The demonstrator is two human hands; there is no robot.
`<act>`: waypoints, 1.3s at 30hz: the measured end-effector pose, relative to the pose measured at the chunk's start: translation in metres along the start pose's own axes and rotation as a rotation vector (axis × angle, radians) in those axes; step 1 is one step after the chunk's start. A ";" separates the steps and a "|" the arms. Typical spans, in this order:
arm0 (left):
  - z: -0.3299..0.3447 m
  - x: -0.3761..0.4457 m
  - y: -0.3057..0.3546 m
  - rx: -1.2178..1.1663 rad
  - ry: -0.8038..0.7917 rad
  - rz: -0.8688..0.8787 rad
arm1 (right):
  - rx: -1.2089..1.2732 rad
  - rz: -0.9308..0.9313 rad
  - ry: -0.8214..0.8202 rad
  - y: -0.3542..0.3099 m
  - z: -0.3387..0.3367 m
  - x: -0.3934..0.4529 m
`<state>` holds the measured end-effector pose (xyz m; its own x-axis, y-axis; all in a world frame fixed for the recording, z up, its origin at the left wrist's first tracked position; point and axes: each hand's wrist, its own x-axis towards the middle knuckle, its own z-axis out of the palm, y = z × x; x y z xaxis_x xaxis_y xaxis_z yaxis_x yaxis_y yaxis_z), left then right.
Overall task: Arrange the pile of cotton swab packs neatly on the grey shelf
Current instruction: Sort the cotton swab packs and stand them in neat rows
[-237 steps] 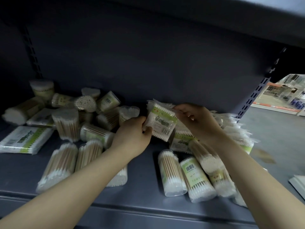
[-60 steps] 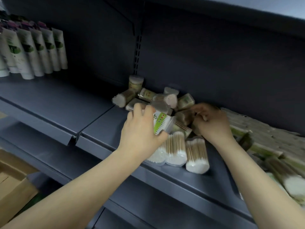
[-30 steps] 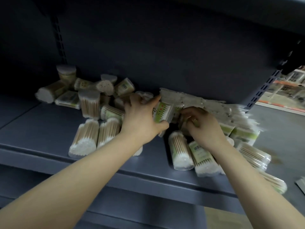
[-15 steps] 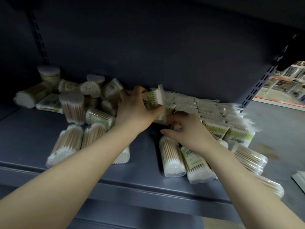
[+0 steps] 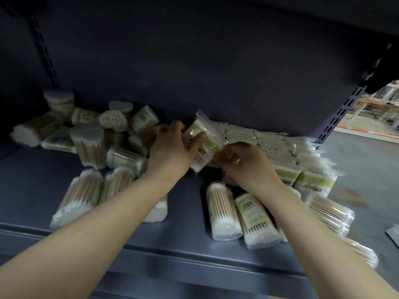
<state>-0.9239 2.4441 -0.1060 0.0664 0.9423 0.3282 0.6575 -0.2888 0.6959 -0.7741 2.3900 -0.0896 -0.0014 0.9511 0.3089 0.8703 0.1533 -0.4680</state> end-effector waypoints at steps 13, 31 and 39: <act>-0.003 -0.009 -0.002 -0.082 -0.038 0.105 | 0.070 0.037 0.047 0.003 -0.011 0.015; -0.010 -0.011 -0.001 -0.060 -0.144 0.020 | -0.007 0.059 0.044 -0.001 -0.009 0.021; -0.007 -0.012 0.002 -0.093 -0.152 0.006 | 0.011 0.062 -0.004 0.002 -0.013 0.015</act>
<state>-0.9289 2.4308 -0.1045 0.1876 0.9531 0.2375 0.5850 -0.3026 0.7525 -0.7655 2.4015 -0.0750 0.0508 0.9599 0.2758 0.8632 0.0966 -0.4955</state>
